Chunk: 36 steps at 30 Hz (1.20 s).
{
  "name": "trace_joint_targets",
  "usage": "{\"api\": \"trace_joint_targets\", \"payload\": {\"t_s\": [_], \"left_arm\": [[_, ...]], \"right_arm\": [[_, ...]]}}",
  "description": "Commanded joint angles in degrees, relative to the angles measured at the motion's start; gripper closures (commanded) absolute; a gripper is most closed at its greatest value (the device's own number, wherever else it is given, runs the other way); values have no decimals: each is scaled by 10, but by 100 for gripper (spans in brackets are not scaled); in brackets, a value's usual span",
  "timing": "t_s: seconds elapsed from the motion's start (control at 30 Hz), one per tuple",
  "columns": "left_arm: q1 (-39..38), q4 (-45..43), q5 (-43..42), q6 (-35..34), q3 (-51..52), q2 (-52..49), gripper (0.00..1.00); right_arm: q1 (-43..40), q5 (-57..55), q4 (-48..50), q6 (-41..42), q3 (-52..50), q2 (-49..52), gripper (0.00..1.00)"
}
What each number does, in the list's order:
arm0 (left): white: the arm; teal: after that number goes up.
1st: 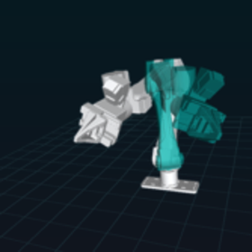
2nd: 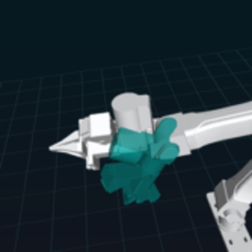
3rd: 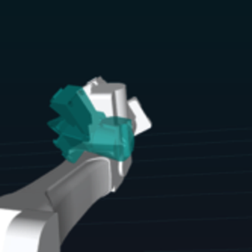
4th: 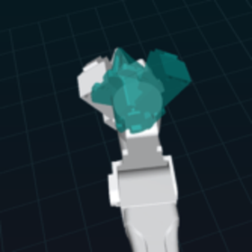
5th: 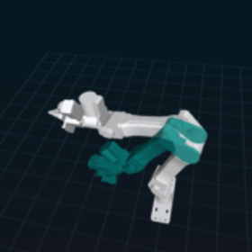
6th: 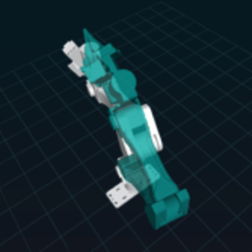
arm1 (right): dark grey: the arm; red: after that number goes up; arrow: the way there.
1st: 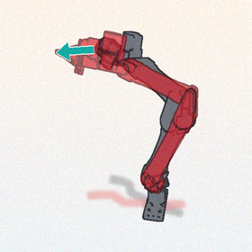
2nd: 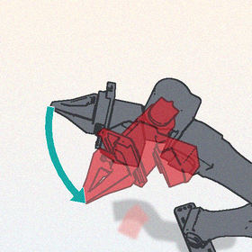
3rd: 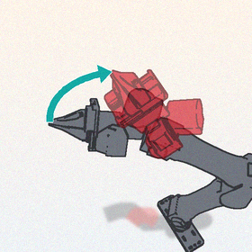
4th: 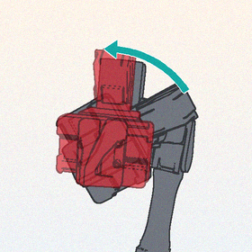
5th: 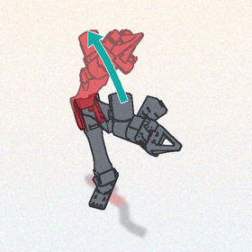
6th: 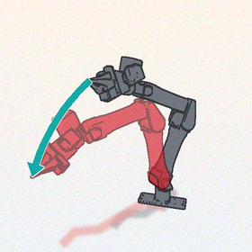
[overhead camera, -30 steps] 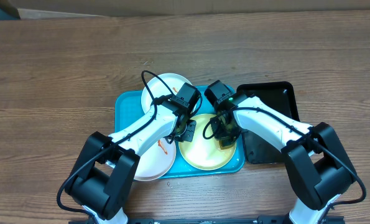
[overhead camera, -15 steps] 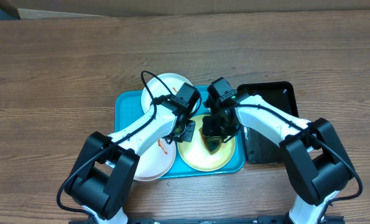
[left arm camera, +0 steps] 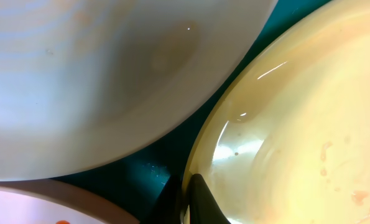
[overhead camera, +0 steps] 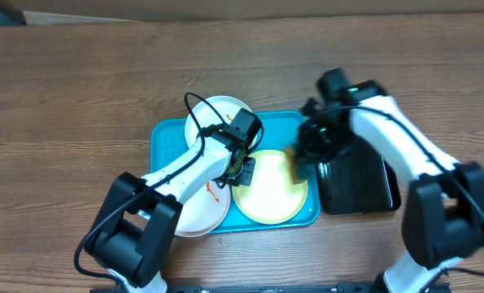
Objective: Clean dirty plates on tray and stack at the side
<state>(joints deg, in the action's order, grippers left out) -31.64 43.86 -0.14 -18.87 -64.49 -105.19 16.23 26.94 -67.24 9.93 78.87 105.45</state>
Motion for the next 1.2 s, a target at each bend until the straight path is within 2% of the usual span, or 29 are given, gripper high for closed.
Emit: {"api": "trace_joint_targets", "payload": {"t_s": [0.0, 0.1, 0.13, 0.3, 0.5, 0.53, 0.6, 0.67, 0.73, 0.9, 0.93, 1.17], "left_arm": [[2, 2, 16, 11, 3, -21, 96], [2, 2, 16, 10, 3, -21, 95], [2, 2, 16, 10, 3, -21, 88], [1, 0, 16, 9, 3, -21, 70], [1, -3, 14, 8, 4, -21, 67], [1, -3, 10, 9, 4, -21, 66], [1, -4, 7, 9, 4, -21, 66], [1, -6, 7, 9, 4, -21, 66], [1, -6, 7, 8, 4, -21, 66], [1, -6, 5, 8, 4, -21, 65], [1, -6, 5, 8, 4, -22, 65], [1, -9, 3, 4, 5, -24, 67]], "right_arm": [[-38, -97, -21, -14, 16, -30, 96], [-68, -155, -17, 0, 4, -30, 96], [-78, -190, -2, 16, -9, -30, 96], [-84, -257, 70, 38, -68, -30, 96], [-84, -278, 183, 38, -143, -29, 96], [-84, -278, 196, 38, -156, -29, 83], [-84, -278, 205, 38, -164, -29, 50], [-84, -278, 205, 38, -162, -29, 39], [-85, -277, 194, 38, -149, -30, 33], [-94, -278, 159, 38, -108, -30, 31], [-96, -278, 155, 38, -108, -30, 28], [-99, -273, 141, 38, -143, -29, 27]]}}
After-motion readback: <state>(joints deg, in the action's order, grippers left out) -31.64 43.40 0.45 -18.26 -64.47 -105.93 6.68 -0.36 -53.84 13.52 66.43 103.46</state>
